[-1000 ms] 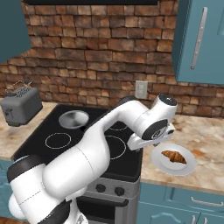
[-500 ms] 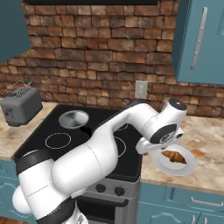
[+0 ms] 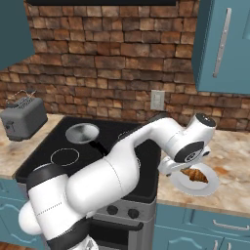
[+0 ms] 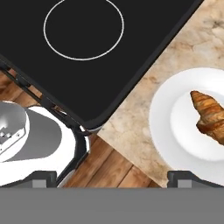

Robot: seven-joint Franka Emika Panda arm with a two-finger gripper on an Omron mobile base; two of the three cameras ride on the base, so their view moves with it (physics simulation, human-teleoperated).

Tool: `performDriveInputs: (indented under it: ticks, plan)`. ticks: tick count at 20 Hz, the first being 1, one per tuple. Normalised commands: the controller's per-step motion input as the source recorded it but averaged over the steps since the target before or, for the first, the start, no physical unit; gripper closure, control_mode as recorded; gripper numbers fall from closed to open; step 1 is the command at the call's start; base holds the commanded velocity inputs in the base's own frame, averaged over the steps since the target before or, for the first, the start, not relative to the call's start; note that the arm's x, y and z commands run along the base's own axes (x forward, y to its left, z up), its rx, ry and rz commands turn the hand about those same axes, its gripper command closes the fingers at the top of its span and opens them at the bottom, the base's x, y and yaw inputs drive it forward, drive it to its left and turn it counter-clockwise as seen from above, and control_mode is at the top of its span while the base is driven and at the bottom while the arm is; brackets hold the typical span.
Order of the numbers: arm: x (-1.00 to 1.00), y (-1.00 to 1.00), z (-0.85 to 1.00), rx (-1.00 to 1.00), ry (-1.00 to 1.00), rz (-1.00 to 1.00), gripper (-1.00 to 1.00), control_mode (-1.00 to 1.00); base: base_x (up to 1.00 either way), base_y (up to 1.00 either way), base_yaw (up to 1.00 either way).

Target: Pick the croissant and place it on the pan. Then turn on the stove to warm the croissant.

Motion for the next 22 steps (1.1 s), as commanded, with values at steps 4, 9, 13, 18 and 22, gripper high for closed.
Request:
performDriveInputs:
  ticks: [4,9,13,18,22]
  plan:
    - [0.14,-0.15,-0.16,0.0,0.0,0.08,-1.0,-1.0,0.0,0.0,0.0]
    - [0.23,-0.17,-0.17,0.0,0.0,0.09,-1.0,-1.0,0.0,0.0,0.0]
    - [0.22,-0.17,-0.1,0.0,0.0,0.08,-1.0,-1.0,0.0,0.0,0.0]
    - [0.21,-0.19,-0.15,0.0,0.0,0.07,-1.0,-1.0,0.0,0.0,0.0]
    - [0.17,-0.17,-0.19,0.01,-0.02,0.09,-1.0,-1.0,0.0,0.0,0.0]
